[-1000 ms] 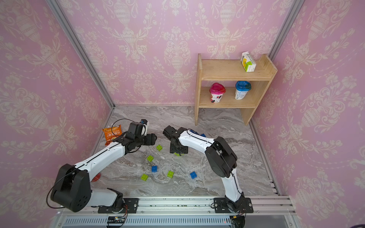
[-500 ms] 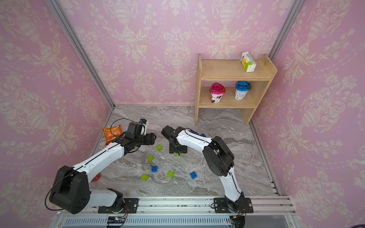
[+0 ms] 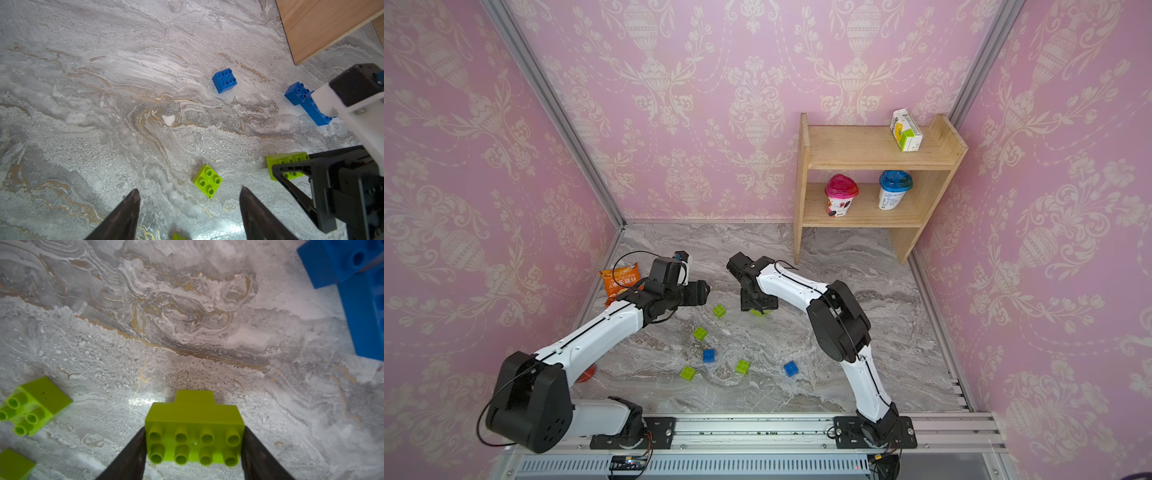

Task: Assemble the letter v with lego
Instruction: Assemble the lego brick with the lego brick, then pick up the lego brick from the center of the board.

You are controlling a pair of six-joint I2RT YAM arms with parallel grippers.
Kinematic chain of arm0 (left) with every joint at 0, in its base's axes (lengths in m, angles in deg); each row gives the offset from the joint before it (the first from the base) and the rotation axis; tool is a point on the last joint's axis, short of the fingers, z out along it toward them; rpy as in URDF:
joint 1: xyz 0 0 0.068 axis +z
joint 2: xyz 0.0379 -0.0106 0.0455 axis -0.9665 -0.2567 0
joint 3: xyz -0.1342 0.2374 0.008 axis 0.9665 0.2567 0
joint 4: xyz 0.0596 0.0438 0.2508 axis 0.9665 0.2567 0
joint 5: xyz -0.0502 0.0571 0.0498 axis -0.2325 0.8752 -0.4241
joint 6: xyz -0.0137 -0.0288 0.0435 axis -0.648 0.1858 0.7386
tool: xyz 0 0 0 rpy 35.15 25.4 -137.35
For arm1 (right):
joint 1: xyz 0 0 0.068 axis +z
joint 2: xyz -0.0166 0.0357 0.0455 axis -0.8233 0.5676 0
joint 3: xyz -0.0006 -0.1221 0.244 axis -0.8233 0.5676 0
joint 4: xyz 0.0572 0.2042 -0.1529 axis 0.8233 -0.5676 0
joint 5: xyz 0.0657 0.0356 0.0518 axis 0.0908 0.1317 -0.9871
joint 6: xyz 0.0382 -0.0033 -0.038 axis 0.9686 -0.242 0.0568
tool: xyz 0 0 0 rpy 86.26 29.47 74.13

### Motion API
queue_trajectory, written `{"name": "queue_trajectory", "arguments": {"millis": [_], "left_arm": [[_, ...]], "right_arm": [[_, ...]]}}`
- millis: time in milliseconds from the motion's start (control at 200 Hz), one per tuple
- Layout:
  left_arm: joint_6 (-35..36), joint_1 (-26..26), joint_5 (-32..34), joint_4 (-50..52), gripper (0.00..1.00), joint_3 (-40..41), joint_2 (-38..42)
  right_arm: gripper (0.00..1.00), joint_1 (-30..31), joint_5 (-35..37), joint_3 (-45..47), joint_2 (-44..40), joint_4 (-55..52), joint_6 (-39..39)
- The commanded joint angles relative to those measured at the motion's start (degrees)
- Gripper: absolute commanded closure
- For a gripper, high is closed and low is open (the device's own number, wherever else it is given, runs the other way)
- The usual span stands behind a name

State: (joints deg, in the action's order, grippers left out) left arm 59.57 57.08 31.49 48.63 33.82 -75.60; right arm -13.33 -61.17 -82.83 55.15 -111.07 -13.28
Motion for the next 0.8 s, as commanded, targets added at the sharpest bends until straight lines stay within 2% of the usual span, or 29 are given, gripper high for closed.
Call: {"name": "queue_trajectory", "arguments": {"millis": [0,55,180,315,415,570,685,796], "left_arm": [[-1.43,1.50,1.05,3.20,0.23,0.15,1.91],[-1.90,2.85,1.32,5.21,0.22,-0.46,2.61],[-4.50,8.77,0.24,9.00,0.25,0.49,5.62],[-10.48,15.40,-2.88,9.13,0.35,5.41,8.19],[-12.76,15.59,-1.41,10.49,0.36,7.24,9.08],[-16.08,15.41,-0.76,11.42,0.38,10.49,11.42],[-17.33,15.17,0.79,12.50,0.39,11.99,14.33],[-17.39,14.75,2.02,13.94,0.39,12.62,16.79]], "right_arm": [[0.09,0.34,-0.06,-2.27,-1.44,-2.22,-3.94],[0.03,0.85,0.80,-3.04,-3.37,-3.08,-7.49],[0.02,2.96,2.98,-5.41,-6.43,-5.55,-14.11],[0.07,5.45,-3.07,-9.19,-3.86,-3.46,-23.51],[0.18,6.19,-8.64,-14.92,1.52,-2.90,-27.50],[0.27,6.56,-10.57,-26.54,10.77,-5.62,-28.74],[0.27,7.22,-10.66,-33.44,16.69,-8.08,-29.11],[0.28,7.26,-9.32,-35.76,19.95,-9.44,-28.83]]}}
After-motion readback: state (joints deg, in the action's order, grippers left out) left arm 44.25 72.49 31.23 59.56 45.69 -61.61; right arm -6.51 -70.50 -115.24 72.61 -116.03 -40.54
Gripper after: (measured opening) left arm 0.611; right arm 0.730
